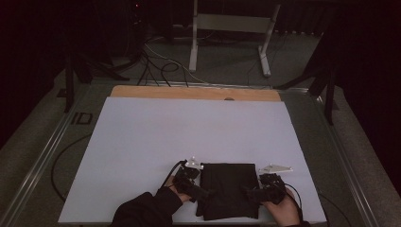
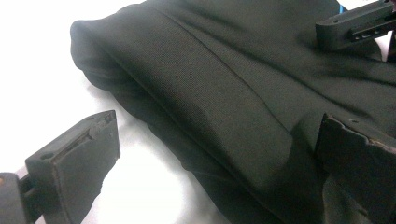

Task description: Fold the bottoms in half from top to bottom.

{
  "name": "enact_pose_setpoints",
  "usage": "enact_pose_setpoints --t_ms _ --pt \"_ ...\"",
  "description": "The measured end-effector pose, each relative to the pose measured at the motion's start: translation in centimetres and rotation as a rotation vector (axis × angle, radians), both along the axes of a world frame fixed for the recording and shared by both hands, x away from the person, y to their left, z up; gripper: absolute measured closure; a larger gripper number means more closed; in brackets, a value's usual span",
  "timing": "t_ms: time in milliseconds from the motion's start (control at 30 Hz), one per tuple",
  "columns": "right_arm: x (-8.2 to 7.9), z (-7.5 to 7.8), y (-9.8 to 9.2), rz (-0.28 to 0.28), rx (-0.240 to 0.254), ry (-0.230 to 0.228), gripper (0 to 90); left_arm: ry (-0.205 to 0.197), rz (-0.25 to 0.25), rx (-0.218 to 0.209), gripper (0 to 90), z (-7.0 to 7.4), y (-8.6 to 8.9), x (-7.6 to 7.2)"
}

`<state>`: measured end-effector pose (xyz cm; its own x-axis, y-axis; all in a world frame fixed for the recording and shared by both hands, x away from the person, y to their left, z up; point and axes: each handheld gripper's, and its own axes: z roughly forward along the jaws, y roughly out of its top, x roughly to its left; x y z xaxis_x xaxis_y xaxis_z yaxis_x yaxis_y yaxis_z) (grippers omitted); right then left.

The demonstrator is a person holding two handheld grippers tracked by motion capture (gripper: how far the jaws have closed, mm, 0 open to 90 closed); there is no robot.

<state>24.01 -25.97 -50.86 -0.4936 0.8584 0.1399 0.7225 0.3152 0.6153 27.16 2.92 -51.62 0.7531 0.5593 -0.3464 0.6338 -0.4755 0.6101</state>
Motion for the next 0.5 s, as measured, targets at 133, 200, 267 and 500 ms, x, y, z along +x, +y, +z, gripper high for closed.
enact_pose_setpoints --t_ms 133,200,267,500 --pt "0.0 -0.4 0.4 0.009 -0.029 0.014 9.3 -0.021 0.025 -0.002 2.4 -0.2 -0.2 -0.4" --pt "0.0 -0.4 0.6 0.008 -0.050 0.012 9.4 -0.026 0.046 -0.006 8.5 -0.1 -0.3 -0.5" --pt "-0.2 -0.5 0.9 0.014 -0.074 0.004 9.6 -0.027 0.070 -0.003 14.9 -0.1 -0.4 -0.7" --pt "-0.5 -0.1 1.2 0.053 -0.070 0.005 28.3 0.007 0.080 -0.009 31.0 0.1 -0.7 -0.7"
